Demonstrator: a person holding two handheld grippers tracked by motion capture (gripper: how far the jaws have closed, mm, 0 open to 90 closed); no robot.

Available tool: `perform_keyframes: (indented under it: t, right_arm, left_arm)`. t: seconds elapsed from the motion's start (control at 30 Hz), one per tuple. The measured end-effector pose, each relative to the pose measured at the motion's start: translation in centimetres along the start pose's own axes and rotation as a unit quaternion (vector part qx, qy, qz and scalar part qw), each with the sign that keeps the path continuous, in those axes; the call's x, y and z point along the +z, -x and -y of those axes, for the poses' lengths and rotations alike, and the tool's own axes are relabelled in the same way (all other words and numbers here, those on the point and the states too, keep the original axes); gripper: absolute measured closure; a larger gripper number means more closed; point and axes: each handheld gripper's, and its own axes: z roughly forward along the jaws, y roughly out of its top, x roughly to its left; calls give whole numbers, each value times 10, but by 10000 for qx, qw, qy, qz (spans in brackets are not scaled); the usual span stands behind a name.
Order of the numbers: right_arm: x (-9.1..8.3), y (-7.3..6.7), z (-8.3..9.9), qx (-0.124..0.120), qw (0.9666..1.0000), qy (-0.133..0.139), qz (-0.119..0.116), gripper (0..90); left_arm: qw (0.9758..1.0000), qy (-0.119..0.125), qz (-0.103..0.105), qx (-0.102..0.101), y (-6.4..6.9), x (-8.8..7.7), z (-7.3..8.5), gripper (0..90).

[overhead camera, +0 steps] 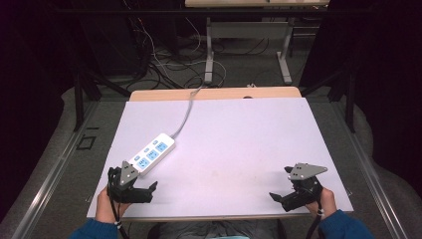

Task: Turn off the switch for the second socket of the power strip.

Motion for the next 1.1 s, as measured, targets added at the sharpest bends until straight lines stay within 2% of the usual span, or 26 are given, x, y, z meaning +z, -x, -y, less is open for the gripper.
perform_keyframes:
  t: [0.03, 0.07, 0.13, 0.17, 0.23, 0.27, 0.33, 0.47, 0.5, 0.7, 0.77, 0.83, 0.93, 1.03, 1.1]
  right_arm:
    - [0, 0, 0, 18, 10000, 7, 5, 2]
    - [1, 1, 0, -74, 10000, 19, -3, 2]
    - [1, 1, 0, -83, 10000, 15, -23, 2]
    - [1, 1, 0, -85, 10000, 22, -11, 2]
    - [1, 1, 0, -82, 10000, 21, -19, 2]
    - [1, 1, 0, -75, 10000, 24, -2, 2]
    - [2, 1, 0, -68, 10000, 17, 0, 2]
    - [2, 1, 0, -58, 10000, 16, 18, 2]
    - [2, 1, 0, -60, 10000, -8, 4, 2]
    - [2, 1, 0, -67, 10000, -39, 2, 2]
    - [2, 1, 0, -43, 10000, 1, 20, 2]
    - [1, 0, 0, -17, 10000, -65, -4, 2]
    - [2, 1, 0, -70, 10000, -26, -5, 2]
    - [2, 1, 0, -56, 10000, -35, -5, 2]
    - [3, 0, 0, -23, 10000, 4, 15, 2]
  left_arm:
    - [10000, 15, -14, 2, -2, 0, -1, 1]
    - [10000, -20, 8, -45, -2, 0, -2, 1]
    - [10000, -33, -75, 10, -5, -1, -4, 1]
    - [10000, -22, -59, -64, -5, 0, -4, 1]
    - [10000, -19, -87, -29, -6, -1, -5, 1]
    - [9999, -25, -121, -110, -8, -1, -7, 1]
    - [9998, -29, -125, -135, -9, -1, -7, 1]
    - [9997, -58, -207, -138, -11, 4, -12, 1]
    - [9997, -71, -227, -86, -12, 4, -14, 1]
    - [9993, 13, -316, -192, -16, 10, -19, 1]
    - [9992, 41, -321, -243, -17, 11, -20, 1]
    - [9994, -24, -293, -190, -19, 10, -21, 1]
    - [9991, 40, -359, -213, -21, 12, -22, 1]
    - [9991, 50, -307, -291, -25, 16, -24, 1]
    - [9990, 30, -337, -289, -30, 18, -25, 1]
